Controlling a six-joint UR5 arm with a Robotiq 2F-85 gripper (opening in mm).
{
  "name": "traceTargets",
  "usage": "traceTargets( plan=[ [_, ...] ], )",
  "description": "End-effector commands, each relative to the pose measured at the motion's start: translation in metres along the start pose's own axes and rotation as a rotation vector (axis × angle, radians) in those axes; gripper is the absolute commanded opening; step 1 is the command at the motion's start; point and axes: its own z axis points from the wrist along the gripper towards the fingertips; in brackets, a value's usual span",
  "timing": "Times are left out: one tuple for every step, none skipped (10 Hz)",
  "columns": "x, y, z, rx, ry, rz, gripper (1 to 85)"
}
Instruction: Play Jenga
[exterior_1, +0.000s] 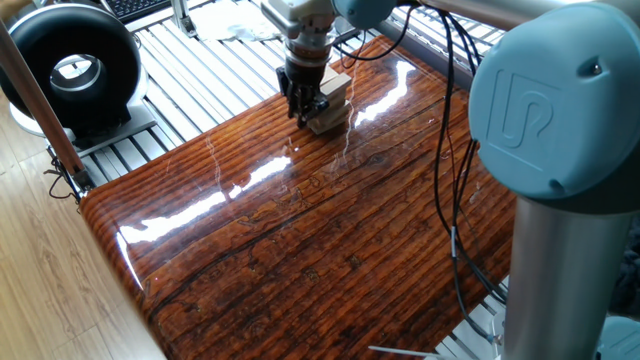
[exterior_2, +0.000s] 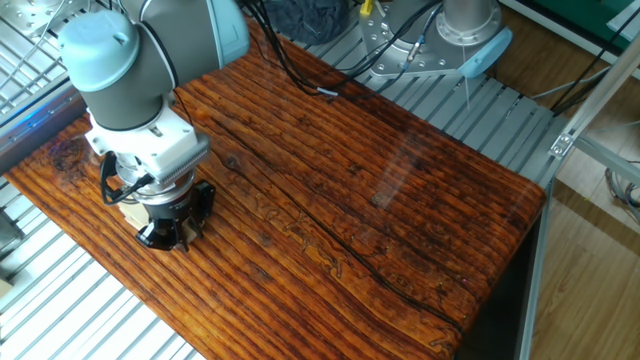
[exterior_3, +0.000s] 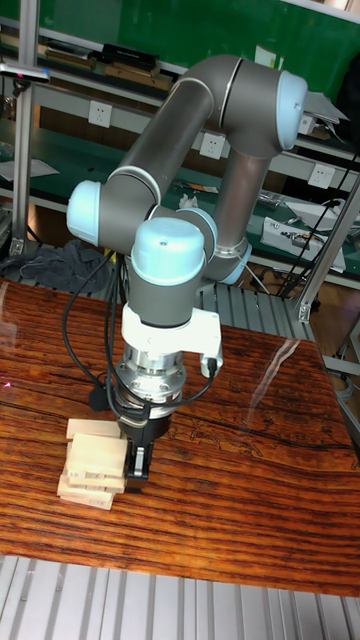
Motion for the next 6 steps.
traceTargets(
  plan=[
    [0.0025, -0.0008, -0.0006, 0.007, -0.007, 0.005, 16.0],
    [0.0038, -0.0004, -0.0004, 0.007, -0.004, 0.005, 16.0],
    [0.0052, 0.0001, -0.0004, 0.007, -0.001, 0.004, 16.0],
    [0.0076, 0.0004, -0.0004, 0.007, 0.007, 0.004, 16.0],
    [0.0081, 0.0002, -0.0001, 0.007, 0.008, 0.004, 16.0],
    [0.0081, 0.0001, 0.0000, 0.007, 0.008, 0.004, 16.0]
  ],
)
